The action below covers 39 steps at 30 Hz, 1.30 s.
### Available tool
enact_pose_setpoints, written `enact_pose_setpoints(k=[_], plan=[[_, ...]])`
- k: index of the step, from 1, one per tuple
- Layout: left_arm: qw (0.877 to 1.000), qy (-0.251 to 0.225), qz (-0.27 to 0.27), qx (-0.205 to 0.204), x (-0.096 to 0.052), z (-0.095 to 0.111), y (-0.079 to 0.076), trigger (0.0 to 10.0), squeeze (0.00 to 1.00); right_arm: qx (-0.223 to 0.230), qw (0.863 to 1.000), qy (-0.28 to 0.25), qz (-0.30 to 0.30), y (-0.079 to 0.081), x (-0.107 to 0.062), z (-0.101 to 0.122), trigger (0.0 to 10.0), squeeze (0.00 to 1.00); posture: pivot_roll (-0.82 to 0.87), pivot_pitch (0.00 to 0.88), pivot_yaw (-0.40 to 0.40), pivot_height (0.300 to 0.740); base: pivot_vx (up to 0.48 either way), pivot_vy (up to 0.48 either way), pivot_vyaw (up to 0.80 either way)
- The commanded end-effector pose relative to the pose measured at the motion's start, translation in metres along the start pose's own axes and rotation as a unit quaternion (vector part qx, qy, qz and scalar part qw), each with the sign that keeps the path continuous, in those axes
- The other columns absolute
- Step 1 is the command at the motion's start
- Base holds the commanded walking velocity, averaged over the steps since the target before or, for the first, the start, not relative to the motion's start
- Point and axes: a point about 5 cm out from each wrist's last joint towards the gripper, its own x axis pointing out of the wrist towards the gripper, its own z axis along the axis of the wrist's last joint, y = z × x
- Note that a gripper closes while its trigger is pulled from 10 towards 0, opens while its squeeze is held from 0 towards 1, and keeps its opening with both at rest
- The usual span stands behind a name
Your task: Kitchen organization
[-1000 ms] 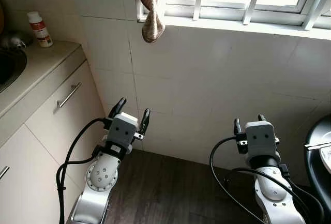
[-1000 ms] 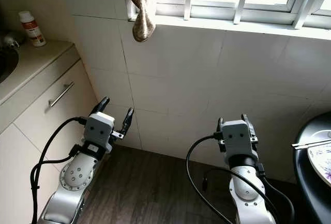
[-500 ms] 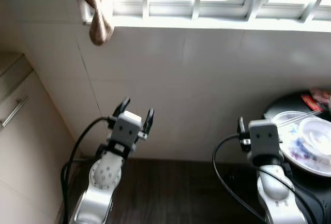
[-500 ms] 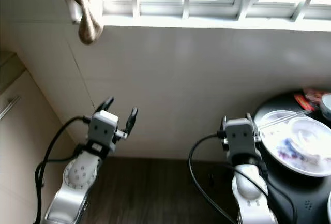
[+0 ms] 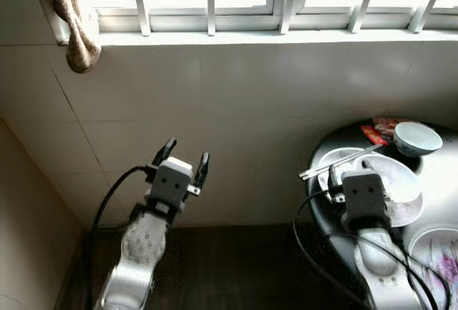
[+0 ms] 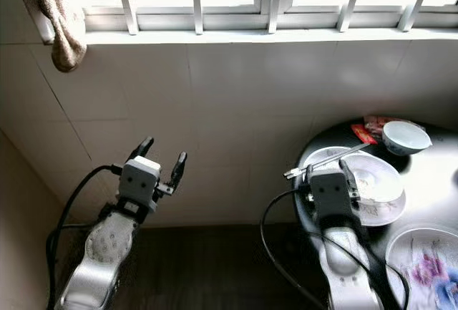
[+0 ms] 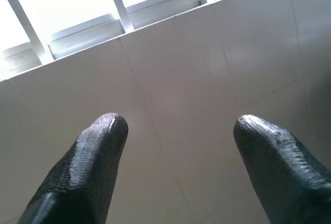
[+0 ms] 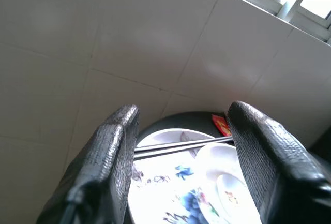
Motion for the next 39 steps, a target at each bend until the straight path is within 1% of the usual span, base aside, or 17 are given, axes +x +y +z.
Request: enact_pose_setpoints(k=[1, 4, 6, 8, 9, 12, 26, 32, 39], plan=[[1.000, 0.002, -0.002, -0.007, 0.001, 0.000, -0.001, 10.0, 0.00, -0.017, 1.000, -0.021, -0.006, -0.003, 0.001, 0.007, 10.0, 0.00, 0.05, 0.000, -0.021, 0.740, 0.000, 0.000, 0.00], [1.000, 0.004, -0.003, -0.005, 0.001, 0.000, -0.001, 10.0, 0.00, -0.025, 0.999, -0.021, -0.013, -0.004, 0.001, 0.008, 10.0, 0.00, 0.05, 0.000, -0.022, 0.740, 0.000, 0.000, 0.00], [1.000, 0.004, -0.003, -0.005, 0.001, 0.000, -0.001, 10.0, 0.00, -0.020, 0.999, 0.001, -0.027, -0.008, 0.002, 0.003, 10.0, 0.00, 0.05, 0.000, -0.024, 0.740, 0.000, 0.000, -0.80], [1.000, 0.003, -0.003, -0.005, 0.001, 0.000, -0.002, 10.0, 0.00, -0.010, 0.999, 0.010, -0.032, -0.009, 0.003, 0.002, 10.0, 0.00, 0.05, 0.000, -0.024, 0.740, 0.000, 0.000, -0.80], [1.000, 0.004, -0.004, -0.005, 0.001, 0.000, -0.002, 10.0, 0.00, -0.017, 0.999, 0.022, -0.042, -0.011, 0.003, -0.001, 10.0, 0.00, 0.04, 0.000, -0.023, 0.740, 0.000, 0.000, -0.80], [1.000, 0.004, -0.004, -0.006, 0.001, 0.000, -0.002, 10.0, 0.00, -0.019, 0.998, 0.031, -0.053, -0.015, 0.005, -0.003, 10.0, 0.00, 0.04, 0.000, -0.024, 0.740, 0.000, 0.000, -0.80], [1.000, 0.006, -0.003, -0.007, 0.002, 0.001, -0.001, 10.0, 0.00, -0.021, 0.997, 0.044, -0.058, -0.014, 0.006, -0.004, 10.0, 0.00, 0.04, 0.000, -0.024, 0.740, 0.000, 0.000, -0.80], [1.000, 0.008, -0.004, -0.006, 0.002, 0.001, -0.001, 10.0, 0.00, -0.027, 0.996, 0.063, -0.062, -0.014, 0.006, -0.007, 10.0, 0.00, 0.04, 0.000, -0.023, 0.740, 0.000, 0.000, -0.79], [1.000, 0.008, -0.004, -0.006, 0.002, 0.001, -0.001, 10.0, 0.00, -0.029, 0.996, 0.064, -0.062, -0.014, 0.007, -0.008, 10.0, 0.00, 0.05, 0.000, -0.025, 0.740, 0.000, 0.000, -0.78]])
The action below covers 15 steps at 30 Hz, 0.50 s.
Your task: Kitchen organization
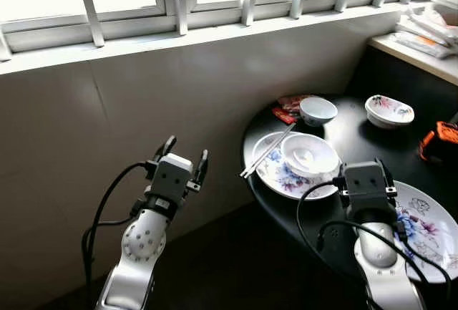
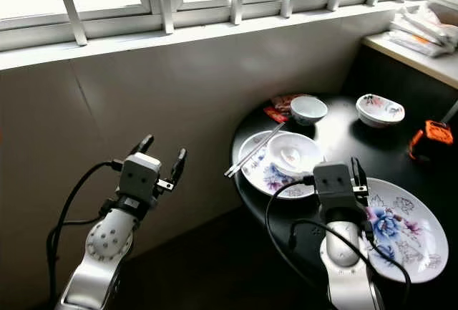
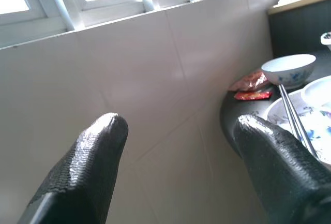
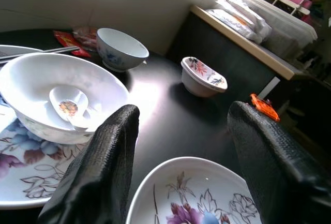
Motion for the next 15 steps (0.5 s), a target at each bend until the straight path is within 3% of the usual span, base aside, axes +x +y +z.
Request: enact_pose_setpoints(k=[1, 10, 15], plan=[[1.000, -0.004, -0.004, -0.007, 0.0024, 0.0034, -0.0035, 10.0, 0.00, -0.009, 1.000, 0.004, -0.011, -0.0050, 0.0014, -0.0003, 10.0, 0.00, 0.04, 0.000, -0.024, 0.740, 0.000, 0.000, -0.79], [1.000, -0.002, -0.006, -0.008, 0.0027, 0.0031, -0.0038, 10.0, 0.00, -0.026, 1.000, 0.016, -0.007, -0.0039, 0.0021, -0.0021, 10.0, 0.00, 0.04, 0.000, -0.026, 0.740, 0.000, 0.000, -0.78], [1.000, 0.000, -0.006, -0.008, 0.0026, 0.0028, -0.0037, 10.0, 0.00, -0.071, 0.997, 0.010, 0.023, 0.0011, 0.0025, -0.0010, 10.0, 0.00, 0.04, 0.000, -0.025, 0.740, 0.000, 0.000, 0.00]])
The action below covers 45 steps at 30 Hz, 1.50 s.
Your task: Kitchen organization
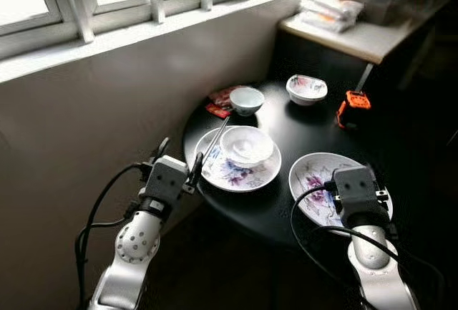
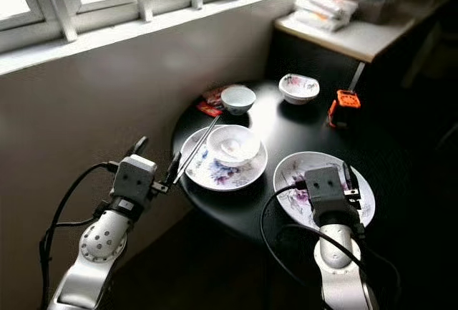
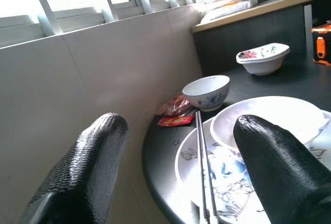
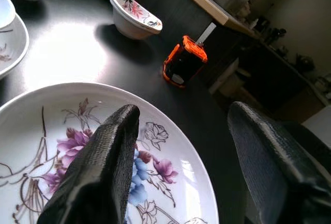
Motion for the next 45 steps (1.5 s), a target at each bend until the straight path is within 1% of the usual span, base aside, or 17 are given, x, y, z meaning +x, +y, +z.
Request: enact_pose_setpoints(k=[1, 2, 4, 7, 8, 11, 13, 15, 16, 17, 21, 23, 24, 29, 36, 40, 45], plan=[[1.000, -0.002, -0.002, -0.004, 0.001, 0.002, -0.002, 10.0, 0.00, -0.012, 1.000, 0.004, 0.013, 0.003, 0.001, 0.002, 10.0, 0.00, 0.04, 0.000, -0.025, 0.740, 0.000, 0.000, 0.00], [1.000, -0.001, -0.002, -0.004, 0.001, 0.002, -0.002, 10.0, 0.00, -0.010, 1.000, 0.006, 0.020, 0.004, 0.001, 0.002, 10.0, 0.00, 0.04, 0.000, -0.025, 0.740, 0.000, 0.000, 0.00], [1.000, 0.001, -0.003, -0.004, 0.001, 0.001, -0.002, 10.0, 0.00, 0.006, 0.999, -0.007, 0.050, 0.009, 0.000, 0.011, 10.0, 0.00, 0.04, 0.000, -0.021, 0.740, 0.000, 0.000, 0.00], [1.000, 0.001, -0.003, -0.004, 0.001, 0.001, -0.002, 10.0, 0.00, 0.013, 0.998, -0.015, 0.062, 0.012, 0.000, 0.014, 10.0, 0.00, 0.04, 0.000, -0.020, 0.740, 0.000, 0.000, 0.00], [1.000, 0.002, -0.004, -0.004, 0.001, 0.001, -0.002, 10.0, 0.00, 0.017, 0.997, -0.015, 0.079, 0.016, -0.002, 0.015, 10.0, 0.00, 0.04, 0.000, -0.020, 0.740, 0.000, 0.000, 0.00], [1.000, 0.003, -0.004, -0.003, 0.001, 0.001, -0.002, 10.0, 0.00, 0.051, 0.989, 0.028, 0.133, 0.028, -0.005, 0.006, 10.0, 0.00, 0.04, 0.000, -0.021, 0.740, 0.000, 0.000, 0.00], [1.000, 0.004, -0.003, -0.003, 0.001, 0.001, -0.003, 10.0, 0.00, 0.064, 0.987, 0.042, 0.139, 0.029, -0.005, 0.003, 10.0, 0.00, 0.04, 0.000, -0.020, 0.740, 0.000, 0.000, 0.00], [1.000, 0.005, -0.003, -0.003, 0.001, 0.001, -0.003, 10.0, 0.00, 0.089, 0.982, 0.046, 0.163, 0.032, -0.004, 0.004, 10.0, 0.00, 0.04, 0.000, -0.020, 0.740, 0.000, 0.000, 0.00], [1.000, 0.005, -0.003, -0.003, 0.001, 0.001, -0.003, 10.0, 0.00, 0.089, 0.982, 0.046, 0.163, 0.032, -0.004, 0.004, 10.0, 0.00, 0.04, 0.000, -0.020, 0.740, 0.000, 0.000, 0.00], [1.000, 0.005, -0.003, -0.003, 0.001, 0.000, -0.003, 10.0, 0.00, 0.092, 0.979, 0.043, 0.177, 0.034, -0.004, 0.005, 10.0, 0.00, 0.04, 0.000, -0.020, 0.740, 0.000, 0.000, 0.00], [1.000, 0.006, -0.004, -0.003, 0.001, 0.000, -0.003, 10.0, 0.00, 0.099, 0.977, 0.056, 0.183, 0.036, -0.004, 0.003, 10.0, 0.00, 0.04, 0.000, -0.021, 0.740, 0.000, 0.000, 0.00], [1.000, 0.006, -0.004, -0.002, 0.001, 0.000, -0.002, 10.0, 0.00, 0.113, 0.973, 0.074, 0.187, 0.037, -0.004, 0.000, 10.0, 0.00, 0.05, 0.000, -0.021, 0.740, 0.000, 0.000, 0.00], [1.000, 0.007, -0.004, -0.002, 0.001, 0.000, -0.002, 10.0, 0.00, 0.133, 0.968, 0.093, 0.191, 0.037, -0.003, -0.004, 10.0, 0.00, 0.05, 0.000, -0.021, 0.740, 0.000, 0.000, 0.00], [1.000, 0.007, -0.005, -0.001, 0.001, -0.001, -0.003, 10.0, 0.00, 0.158, 0.959, 0.109, 0.207, 0.039, -0.003, -0.006, 10.0, 0.00, 0.05, 0.000, -0.021, 0.740, 0.000, 0.000, 0.00], [1.000, 0.007, -0.005, 0.000, 0.001, -0.001, -0.003, 10.0, 0.00, 0.149, 0.952, 0.120, 0.240, 0.044, -0.001, -0.008, 10.0, 0.00, 0.05, 0.000, -0.024, 0.740, 0.000, 0.000, 0.00], [1.000, 0.009, -0.005, -0.001, 0.000, -0.002, -0.004, 10.0, 0.00, 0.133, 0.940, 0.153, 0.273, 0.050, -0.001, -0.014, 10.0, 0.00, 0.05, 0.000, -0.026, 0.740, 0.000, 0.000, 0.00], [1.000, 0.009, -0.005, -0.001, 0.000, -0.002, -0.006, 10.0, 0.00, 0.113, 0.934, 0.163, 0.298, 0.052, 0.002, -0.017, 10.0, 0.00, 0.05, 0.000, -0.027, 0.740, 0.000, 0.000, 0.00]])
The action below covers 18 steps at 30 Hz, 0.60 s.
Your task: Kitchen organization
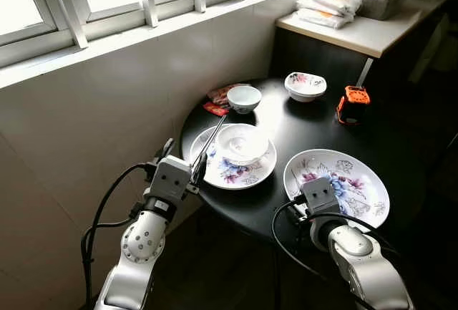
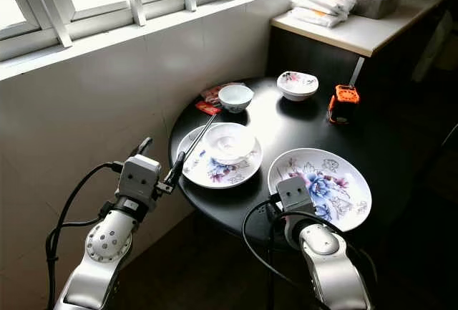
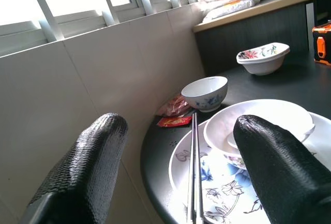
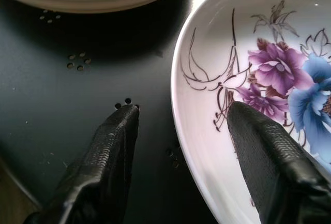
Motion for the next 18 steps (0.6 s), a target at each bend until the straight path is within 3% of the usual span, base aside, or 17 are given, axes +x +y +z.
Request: enact_pose_setpoints(k=[1, 8, 16, 18], plan=[[1.000, 0.007, -0.003, 0.001, -0.001, -0.002, -0.002, 10.0, 0.00, -0.005, 1.000, 0.010, 0.009, -0.001, 0.002, 0.000, 10.0, 0.00, 0.05, 0.000, -0.027, 0.740, 0.000, 0.000, 0.00], [1.000, 0.008, 0.000, -0.001, -0.001, -0.002, -0.004, 10.0, 0.00, -0.016, 0.999, 0.044, -0.018, -0.017, 0.006, -0.001, 10.0, 0.00, 0.06, 0.000, -0.037, 0.740, 0.000, 0.000, 0.00], [1.000, 0.010, 0.001, -0.001, -0.001, -0.001, -0.003, 10.0, 0.00, 0.007, 0.998, 0.056, 0.019, -0.011, 0.008, -0.003, 10.0, 0.00, 0.06, 0.000, -0.039, 0.740, 0.000, 0.000, 0.00], [1.000, 0.010, 0.001, -0.001, -0.001, -0.001, -0.003, 10.0, 0.00, 0.009, 0.998, 0.059, 0.027, -0.009, 0.008, -0.004, 9.5, 0.00, 0.06, 0.000, -0.039, 0.740, 0.000, 0.000, 0.00]])
